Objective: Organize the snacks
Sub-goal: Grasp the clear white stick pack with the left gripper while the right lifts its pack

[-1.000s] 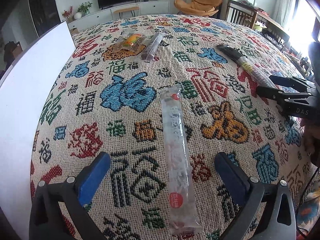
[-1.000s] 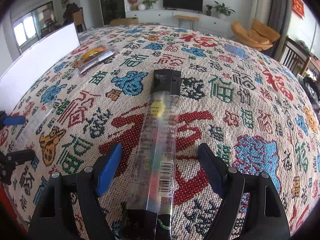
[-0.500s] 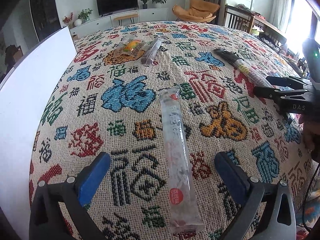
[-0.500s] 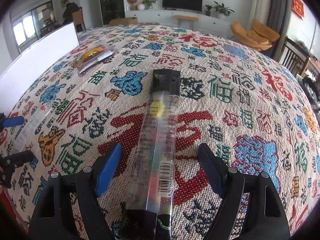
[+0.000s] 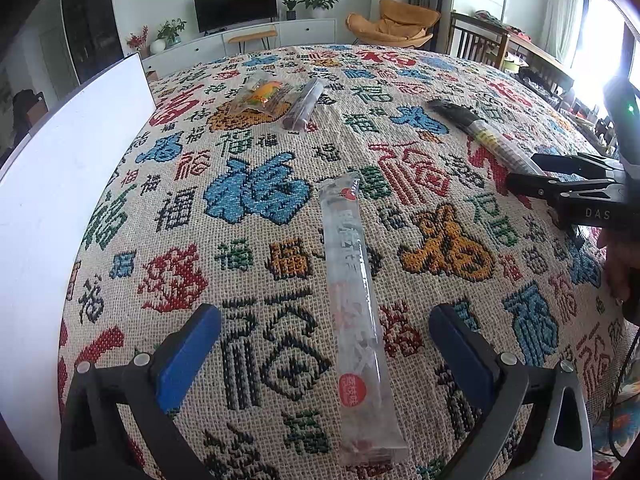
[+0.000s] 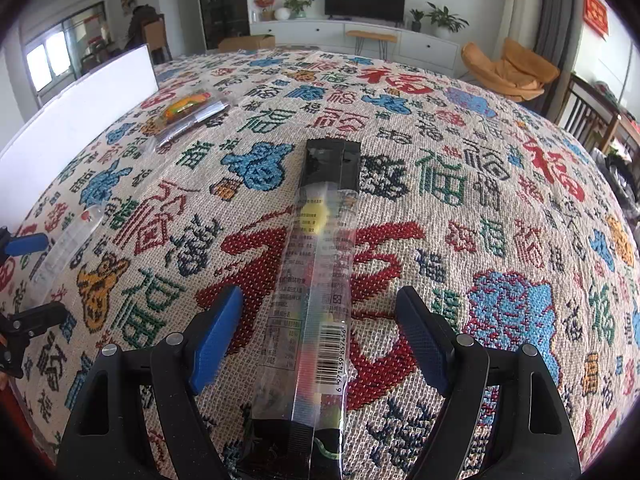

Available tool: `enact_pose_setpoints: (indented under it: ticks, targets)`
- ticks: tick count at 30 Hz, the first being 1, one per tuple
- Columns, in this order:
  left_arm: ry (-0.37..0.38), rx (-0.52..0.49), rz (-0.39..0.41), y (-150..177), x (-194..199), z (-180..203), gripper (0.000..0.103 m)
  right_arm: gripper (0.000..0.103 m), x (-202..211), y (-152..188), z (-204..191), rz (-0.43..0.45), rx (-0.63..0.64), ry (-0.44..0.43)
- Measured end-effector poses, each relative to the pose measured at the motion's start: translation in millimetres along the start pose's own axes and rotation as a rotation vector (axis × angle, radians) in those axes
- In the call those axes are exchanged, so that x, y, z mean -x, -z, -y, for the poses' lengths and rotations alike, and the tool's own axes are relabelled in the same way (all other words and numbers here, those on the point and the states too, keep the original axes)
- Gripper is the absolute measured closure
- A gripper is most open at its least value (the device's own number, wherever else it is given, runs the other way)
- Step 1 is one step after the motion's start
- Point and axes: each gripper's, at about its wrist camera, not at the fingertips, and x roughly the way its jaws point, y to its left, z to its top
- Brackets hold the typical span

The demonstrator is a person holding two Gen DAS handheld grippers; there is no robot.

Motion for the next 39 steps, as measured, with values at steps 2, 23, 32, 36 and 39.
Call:
enact_pose_setpoints:
  ticks: [2,23,32,36,39]
  targets:
    - [0.0,0.0,0.0,0,0,0,0.0,0.022,0,0,0,0.0,0.0,0.0]
    - [-0.001,0.002,0.003,1,1,0,0.0,0.022,0,0,0,0.0,0.0,0.0]
    - [0.0,0.003,0.0,1,0,0,0.0,0.022,0,0,0,0.0,0.0,0.0]
    - [0.05,0.024,-0.088,-10,0,-8,0.0,0.022,0,1,0,-0.001,0.0,0.0]
    - [0.145,0.126,-0.102,-12,9,-25,0.0,0.02,0,0,1,-0.003,-0.005,-0.007]
